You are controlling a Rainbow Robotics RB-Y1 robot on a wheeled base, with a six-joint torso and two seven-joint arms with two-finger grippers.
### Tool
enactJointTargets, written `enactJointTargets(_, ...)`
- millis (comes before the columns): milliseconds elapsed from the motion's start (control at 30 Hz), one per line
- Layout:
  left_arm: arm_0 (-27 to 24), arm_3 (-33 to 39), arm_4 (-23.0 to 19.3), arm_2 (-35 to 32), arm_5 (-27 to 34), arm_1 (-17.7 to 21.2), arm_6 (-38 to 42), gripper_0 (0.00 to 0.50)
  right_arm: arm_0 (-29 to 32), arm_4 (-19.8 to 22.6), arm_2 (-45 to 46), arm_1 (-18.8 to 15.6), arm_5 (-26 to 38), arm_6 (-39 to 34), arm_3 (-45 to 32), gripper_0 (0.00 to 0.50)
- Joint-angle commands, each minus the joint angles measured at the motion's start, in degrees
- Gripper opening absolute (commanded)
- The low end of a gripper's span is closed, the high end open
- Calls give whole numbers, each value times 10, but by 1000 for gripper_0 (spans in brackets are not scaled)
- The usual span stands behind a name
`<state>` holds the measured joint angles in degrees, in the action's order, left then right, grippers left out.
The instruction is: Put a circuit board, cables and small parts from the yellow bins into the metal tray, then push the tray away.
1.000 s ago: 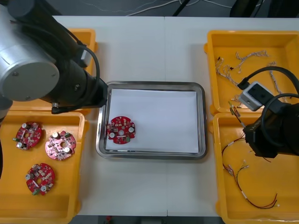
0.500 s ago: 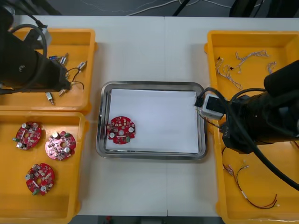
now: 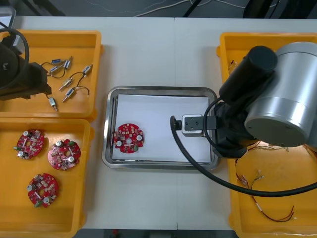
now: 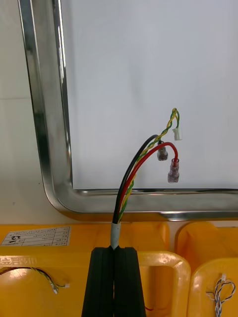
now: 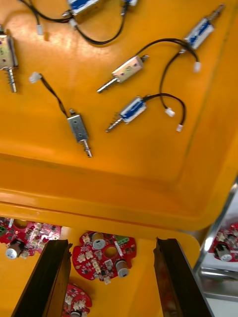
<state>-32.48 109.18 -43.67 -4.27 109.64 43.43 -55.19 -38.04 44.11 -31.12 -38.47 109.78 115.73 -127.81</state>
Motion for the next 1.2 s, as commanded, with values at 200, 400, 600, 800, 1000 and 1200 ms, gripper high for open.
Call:
enactJointTargets(200, 7, -12, 39, -13, -1, 37, -82, 500, -81, -21, -94, 45, -15, -3, 50, 0)
enactJointTargets(400, 7, -12, 38, -13, -1, 37, -84, 500, -81, -25, -117, 71, -44, -11, 78, 0)
enactJointTargets(600, 7, -12, 39, -13, -6, 37, -85, 500, -81, -55, -154, 86, -69, -20, 102, 0)
enactJointTargets(800, 7, -14, 45, -13, -18, 36, -87, 500, -81, -83, -179, 100, -109, -24, 150, 0)
enactJointTargets(1000, 7, -53, 44, -12, -68, 31, -97, 500, -79, -95, -198, 110, -138, -23, 181, 0)
enactJointTargets(1200, 7, -76, 66, -13, -109, 17, -110, 500, -71, -111, -212, 110, -177, -29, 194, 0)
